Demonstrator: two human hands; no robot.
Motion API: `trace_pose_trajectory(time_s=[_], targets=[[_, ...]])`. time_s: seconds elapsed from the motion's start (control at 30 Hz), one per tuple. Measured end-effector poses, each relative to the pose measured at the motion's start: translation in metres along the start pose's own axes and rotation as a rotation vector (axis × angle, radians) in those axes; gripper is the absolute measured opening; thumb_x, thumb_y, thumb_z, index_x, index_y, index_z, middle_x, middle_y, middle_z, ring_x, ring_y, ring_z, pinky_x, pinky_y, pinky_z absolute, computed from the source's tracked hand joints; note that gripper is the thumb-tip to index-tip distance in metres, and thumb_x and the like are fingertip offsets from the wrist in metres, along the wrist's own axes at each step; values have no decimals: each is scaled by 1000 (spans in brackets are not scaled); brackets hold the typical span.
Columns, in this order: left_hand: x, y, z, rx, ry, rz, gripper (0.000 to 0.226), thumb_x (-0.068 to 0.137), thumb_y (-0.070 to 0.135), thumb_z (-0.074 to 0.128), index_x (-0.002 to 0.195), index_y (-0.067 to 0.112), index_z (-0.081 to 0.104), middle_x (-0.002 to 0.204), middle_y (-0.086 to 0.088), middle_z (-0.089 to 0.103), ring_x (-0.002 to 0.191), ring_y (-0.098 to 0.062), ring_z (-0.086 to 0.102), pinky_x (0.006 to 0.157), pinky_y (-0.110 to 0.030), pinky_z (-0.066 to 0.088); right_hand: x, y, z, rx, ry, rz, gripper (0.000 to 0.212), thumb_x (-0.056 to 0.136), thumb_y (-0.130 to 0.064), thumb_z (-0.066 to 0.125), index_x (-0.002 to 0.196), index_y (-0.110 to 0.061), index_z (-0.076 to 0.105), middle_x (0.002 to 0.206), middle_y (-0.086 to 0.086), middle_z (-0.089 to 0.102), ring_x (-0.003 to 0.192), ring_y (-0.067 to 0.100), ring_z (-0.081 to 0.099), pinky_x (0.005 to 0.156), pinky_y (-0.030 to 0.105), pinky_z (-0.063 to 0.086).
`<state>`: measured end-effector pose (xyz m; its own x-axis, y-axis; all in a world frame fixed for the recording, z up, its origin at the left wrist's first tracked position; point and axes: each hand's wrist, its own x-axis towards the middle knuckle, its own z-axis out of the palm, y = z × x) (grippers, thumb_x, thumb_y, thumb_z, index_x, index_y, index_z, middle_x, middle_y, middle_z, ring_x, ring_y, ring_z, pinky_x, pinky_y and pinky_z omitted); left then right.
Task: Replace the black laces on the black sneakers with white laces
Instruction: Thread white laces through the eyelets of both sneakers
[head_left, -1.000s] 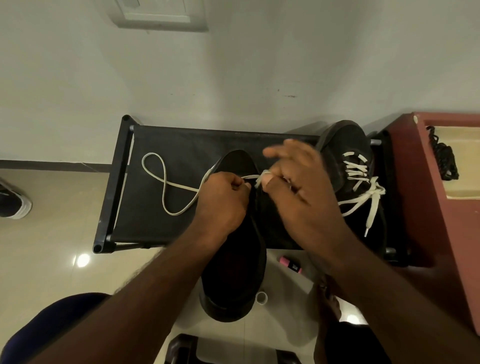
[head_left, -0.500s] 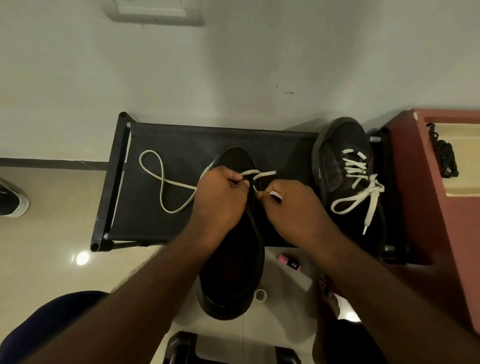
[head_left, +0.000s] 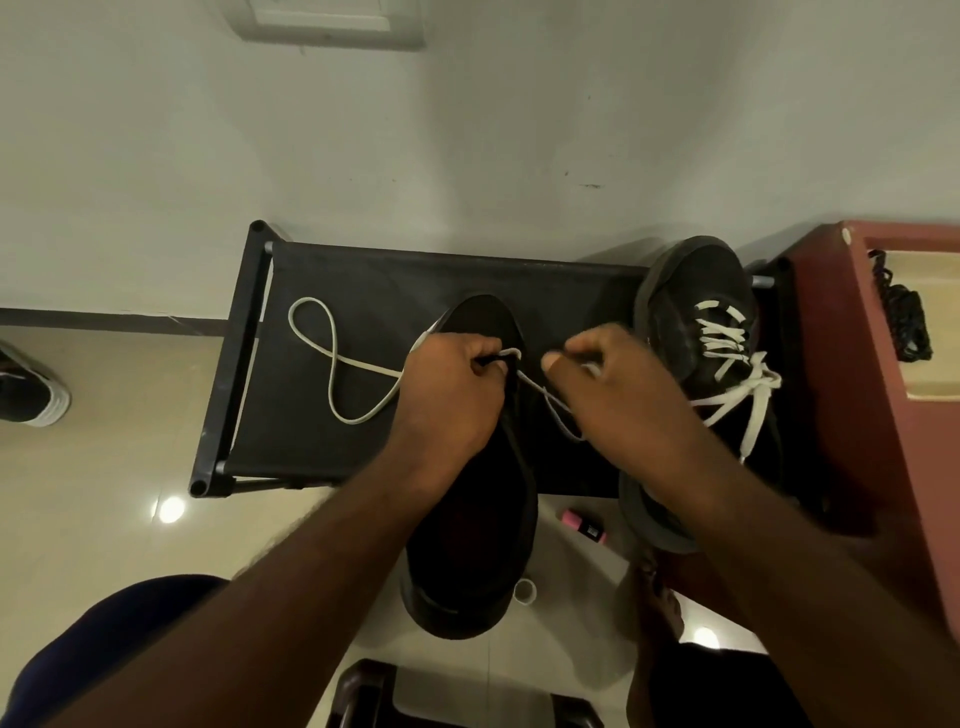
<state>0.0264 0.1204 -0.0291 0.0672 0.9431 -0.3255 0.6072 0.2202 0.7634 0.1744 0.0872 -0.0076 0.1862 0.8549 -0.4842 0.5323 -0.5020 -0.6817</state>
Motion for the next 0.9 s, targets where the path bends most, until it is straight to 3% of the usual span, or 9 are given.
trace_pose_trajectory(time_s=[0.07, 0.2, 0.33, 0.5, 0.63, 0.7, 0.77, 0.87, 0.9], targets=[[0, 0, 1, -1, 25, -1, 27, 94, 11, 62, 120, 13, 69, 112, 0, 73, 99, -8, 67, 88, -19, 51, 3, 9, 14, -237, -100, -138, 26, 99, -37, 56, 84, -16, 60, 75, -4, 61, 63, 6, 55, 57, 28, 44], [1, -1, 1, 5, 3, 4, 27, 94, 11, 62, 120, 12, 69, 119, -1, 71, 108, -10, 65, 100, -28, 50, -1, 5, 13, 9, 91, -393, 35, 97, -21, 55, 63, -12, 54, 53, 7, 53, 47, 23, 47, 47, 33, 40], [3, -2, 0, 16, -10, 5, 28, 95, 10, 61, 121, 10, 69, 124, -2, 68, 114, -13, 63, 104, -33, 48, 0, 5, 13, 70, 153, -323, 32, 91, -20, 55, 60, -13, 53, 53, 10, 54, 52, 32, 55, 52, 43, 49], [2, -1, 1, -2, 25, -5, 26, 94, 9, 61, 119, 8, 70, 120, -4, 70, 111, -13, 65, 102, -29, 49, 3, 13, 16, -170, -35, -155, 23, 96, -28, 54, 77, -20, 65, 64, 0, 65, 60, 14, 65, 66, 40, 58], [3, 0, -12, 63, 31, 11, 29, 96, 13, 58, 123, 14, 68, 117, -1, 71, 100, -11, 68, 93, -22, 51, -3, 8, 16, -191, 24, -158, 3, 91, -31, 60, 93, -32, 62, 77, -9, 65, 68, 3, 62, 58, 15, 47], [8, -2, -27, 93, 120, 34, 29, 97, 15, 57, 124, 16, 67, 115, -1, 71, 98, -14, 68, 93, -28, 53, -3, 8, 15, -133, 95, -178, 18, 89, -32, 61, 107, -33, 65, 100, -10, 60, 83, 2, 59, 72, 18, 49], [14, -9, -38, 165, 151, 16, 34, 98, 19, 57, 131, 17, 61, 124, -2, 66, 109, -17, 63, 96, -28, 49, -2, 8, 17, -30, 88, -186, 32, 92, -32, 62, 123, -30, 64, 120, -10, 54, 100, 2, 56, 84, 22, 51], [18, -20, -37, 179, -15, -133, 34, 98, 23, 56, 131, 14, 56, 124, -5, 62, 114, -24, 60, 93, -34, 48, -2, 7, 30, -7, -39, -197, 49, 97, -38, 60, 144, -31, 48, 134, -15, 52, 117, -4, 46, 85, 6, 35], [19, -21, -33, 156, -60, -154, 29, 99, 24, 55, 126, 15, 58, 118, -5, 64, 108, -23, 62, 89, -34, 51, -1, 9, 33, -13, -57, -203, 52, 97, -40, 58, 147, -30, 44, 139, -13, 51, 119, -4, 44, 87, 7, 35]])
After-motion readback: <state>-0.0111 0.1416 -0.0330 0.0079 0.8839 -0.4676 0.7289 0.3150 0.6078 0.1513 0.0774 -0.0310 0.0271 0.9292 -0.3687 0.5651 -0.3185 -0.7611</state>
